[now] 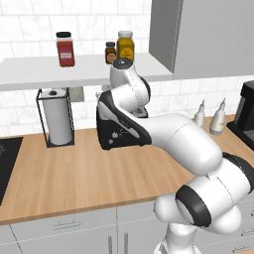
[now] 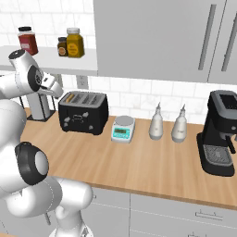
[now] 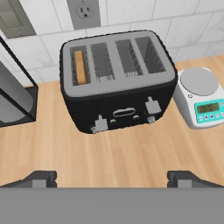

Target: Start the toaster. Once the lever pops up, take the bread to the plate on the dining counter.

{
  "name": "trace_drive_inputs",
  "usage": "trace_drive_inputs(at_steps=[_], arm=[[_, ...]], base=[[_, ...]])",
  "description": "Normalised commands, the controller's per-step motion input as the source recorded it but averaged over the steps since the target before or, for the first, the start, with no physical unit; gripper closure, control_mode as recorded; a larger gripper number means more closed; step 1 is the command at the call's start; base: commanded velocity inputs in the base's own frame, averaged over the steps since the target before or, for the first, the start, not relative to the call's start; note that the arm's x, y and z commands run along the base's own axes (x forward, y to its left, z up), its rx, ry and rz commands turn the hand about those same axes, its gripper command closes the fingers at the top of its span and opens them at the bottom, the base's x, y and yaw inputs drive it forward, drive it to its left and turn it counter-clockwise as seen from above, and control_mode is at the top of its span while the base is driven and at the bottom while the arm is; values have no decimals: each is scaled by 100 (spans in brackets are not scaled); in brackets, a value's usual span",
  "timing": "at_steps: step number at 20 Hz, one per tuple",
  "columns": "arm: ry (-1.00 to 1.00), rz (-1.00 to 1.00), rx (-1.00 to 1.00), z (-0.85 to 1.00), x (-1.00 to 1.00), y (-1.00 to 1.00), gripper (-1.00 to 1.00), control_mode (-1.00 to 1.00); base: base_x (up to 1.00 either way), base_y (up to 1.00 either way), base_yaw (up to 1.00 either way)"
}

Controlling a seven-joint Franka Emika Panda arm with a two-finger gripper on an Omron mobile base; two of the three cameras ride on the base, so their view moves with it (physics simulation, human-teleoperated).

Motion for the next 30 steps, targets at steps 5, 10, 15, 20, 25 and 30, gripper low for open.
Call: trace_drive_inputs(at_steps=[5, 10, 15, 20, 25, 30], arm=[[0, 0, 0, 0, 0, 0, -100, -100], [0, 0, 0, 0, 0, 0, -100, -100], [0, 0, 0, 0, 0, 0, -100, -100], [0, 0, 0, 0, 0, 0, -100, -100], [0, 0, 0, 0, 0, 0, -100, -100], [0, 0, 0, 0, 0, 0, -100, -100]], base=[[0, 0, 0], [0, 0, 0], [0, 0, 0], [0, 0, 0], [0, 0, 0], [0, 0, 0]])
